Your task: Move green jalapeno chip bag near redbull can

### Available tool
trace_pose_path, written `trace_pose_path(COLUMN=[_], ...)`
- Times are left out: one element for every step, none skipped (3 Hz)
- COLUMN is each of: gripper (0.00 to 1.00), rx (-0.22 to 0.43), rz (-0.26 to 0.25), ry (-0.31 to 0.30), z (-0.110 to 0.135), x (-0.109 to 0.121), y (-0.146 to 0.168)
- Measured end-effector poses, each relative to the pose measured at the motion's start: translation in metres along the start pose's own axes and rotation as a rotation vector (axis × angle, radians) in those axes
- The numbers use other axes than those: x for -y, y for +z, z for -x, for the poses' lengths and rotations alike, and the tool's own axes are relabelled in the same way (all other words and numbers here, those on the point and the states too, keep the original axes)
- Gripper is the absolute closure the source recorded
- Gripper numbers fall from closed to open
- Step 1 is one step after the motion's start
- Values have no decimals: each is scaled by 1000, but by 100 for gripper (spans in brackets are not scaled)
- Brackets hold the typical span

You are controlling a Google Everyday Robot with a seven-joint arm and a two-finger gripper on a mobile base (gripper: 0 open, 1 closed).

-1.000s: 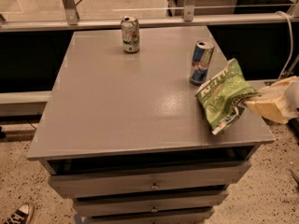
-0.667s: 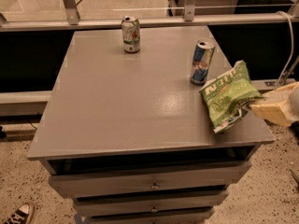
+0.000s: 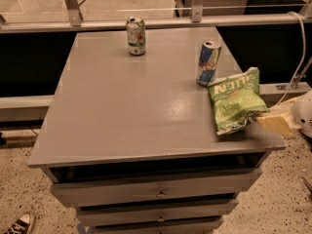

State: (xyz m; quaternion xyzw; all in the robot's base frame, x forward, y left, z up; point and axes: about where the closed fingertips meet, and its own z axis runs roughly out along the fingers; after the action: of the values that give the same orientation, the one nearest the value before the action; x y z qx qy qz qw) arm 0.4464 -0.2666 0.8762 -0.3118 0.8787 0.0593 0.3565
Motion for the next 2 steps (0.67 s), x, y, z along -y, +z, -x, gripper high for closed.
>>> trace_pose_path(gripper=[30,7], rx=[-14,-24], rz=[23,37], ry=[13,20], z=[-4,-7], x=[3,6], y=[13,19])
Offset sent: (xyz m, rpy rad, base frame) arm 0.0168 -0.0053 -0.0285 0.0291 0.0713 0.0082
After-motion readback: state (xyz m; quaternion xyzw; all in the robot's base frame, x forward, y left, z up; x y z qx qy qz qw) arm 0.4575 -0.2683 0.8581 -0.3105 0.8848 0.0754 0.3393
